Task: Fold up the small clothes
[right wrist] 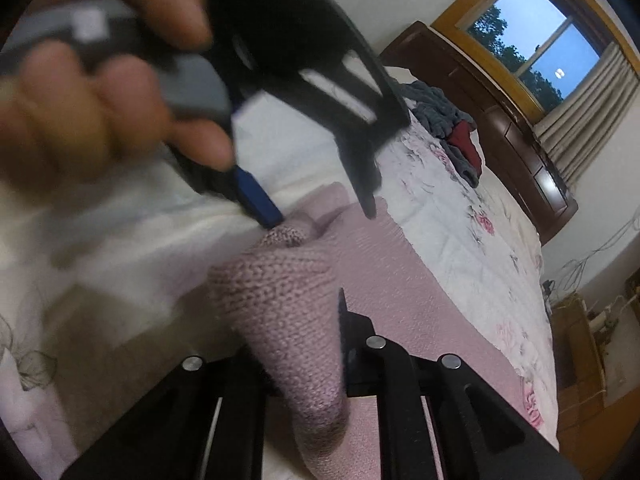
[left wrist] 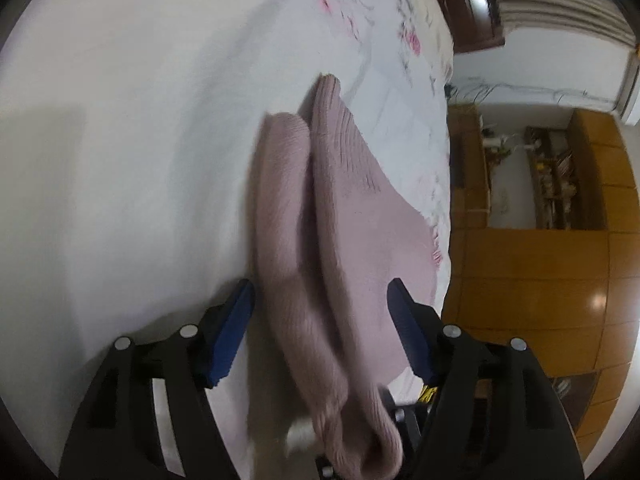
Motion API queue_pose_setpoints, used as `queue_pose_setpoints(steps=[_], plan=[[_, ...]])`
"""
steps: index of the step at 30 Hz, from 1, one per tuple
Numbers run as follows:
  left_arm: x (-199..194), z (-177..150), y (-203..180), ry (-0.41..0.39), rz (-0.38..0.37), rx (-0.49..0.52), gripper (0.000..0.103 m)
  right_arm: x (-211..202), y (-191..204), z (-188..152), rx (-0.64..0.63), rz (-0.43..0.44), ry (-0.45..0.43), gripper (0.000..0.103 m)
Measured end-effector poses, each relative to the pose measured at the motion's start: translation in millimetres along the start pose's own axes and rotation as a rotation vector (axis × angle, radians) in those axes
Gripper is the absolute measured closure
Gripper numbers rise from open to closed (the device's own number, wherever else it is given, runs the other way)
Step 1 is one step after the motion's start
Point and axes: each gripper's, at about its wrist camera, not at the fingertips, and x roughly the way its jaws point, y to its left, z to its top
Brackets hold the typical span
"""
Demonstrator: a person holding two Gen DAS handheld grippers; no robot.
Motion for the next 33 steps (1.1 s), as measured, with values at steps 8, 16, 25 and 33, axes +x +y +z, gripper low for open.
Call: queue_pose_setpoints(steps=[8, 16, 25, 33], plan=[[36.8, 36.5, -16.2, 0.075, 0.119, 0.057, 0.054, -4.5, -8.4, -0.9, 0.057, 0.019, -0.019, 0.092], [50.3, 52.7, -28.6, 0.098, 0.196, 0.077, 0.078, -6.3, -19.1, 0.4, 0.117, 0.031, -0.036, 0.092], [43.1, 49.6, -62.3, 0.080, 0.229, 0.121, 0.079, -19.3, -30.5, 2.5, 0.175, 0.033, -0.052, 0.092], [37.6, 46.5, -112.8, 0.073, 0.276, 0.188, 0.080, -41.1, -52.6, 3.1, 0.263, 0.030, -0.070, 0.092]])
